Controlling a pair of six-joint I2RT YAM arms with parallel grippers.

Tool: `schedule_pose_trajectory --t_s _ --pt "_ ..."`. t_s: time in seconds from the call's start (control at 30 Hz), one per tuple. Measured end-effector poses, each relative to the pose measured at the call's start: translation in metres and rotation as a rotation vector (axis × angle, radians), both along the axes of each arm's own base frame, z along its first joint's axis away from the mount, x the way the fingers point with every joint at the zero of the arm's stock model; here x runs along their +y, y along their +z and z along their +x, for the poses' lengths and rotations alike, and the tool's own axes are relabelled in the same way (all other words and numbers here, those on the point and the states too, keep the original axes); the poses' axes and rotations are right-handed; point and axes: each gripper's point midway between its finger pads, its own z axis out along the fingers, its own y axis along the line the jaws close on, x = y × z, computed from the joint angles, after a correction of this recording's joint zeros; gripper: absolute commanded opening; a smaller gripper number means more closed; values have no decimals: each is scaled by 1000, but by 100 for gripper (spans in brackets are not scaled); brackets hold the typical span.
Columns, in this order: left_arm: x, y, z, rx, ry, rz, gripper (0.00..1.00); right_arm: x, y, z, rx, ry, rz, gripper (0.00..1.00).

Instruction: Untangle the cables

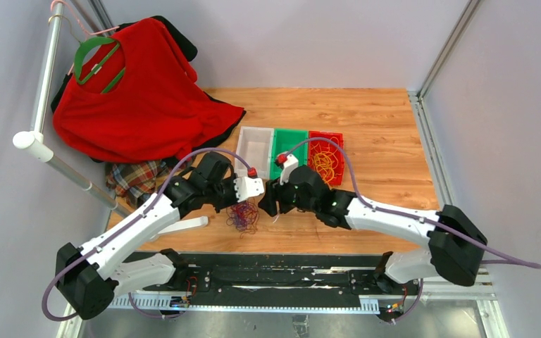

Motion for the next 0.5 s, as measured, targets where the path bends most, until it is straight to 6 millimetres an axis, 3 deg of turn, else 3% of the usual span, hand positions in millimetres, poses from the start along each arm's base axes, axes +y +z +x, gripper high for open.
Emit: schedule_pose_trajectory --t_s 0.13,0.37,0.5 --pt "0 3 -3 8 5 -13 1 30 -6 -12 17 96 36 57" --pt "0 5 -10 37 5 -29 0 53 -14 -18 27 155 69 50" --pt "-4 14 -16 48 -11 -62 1 62 -15 -15 31 153 83 29"
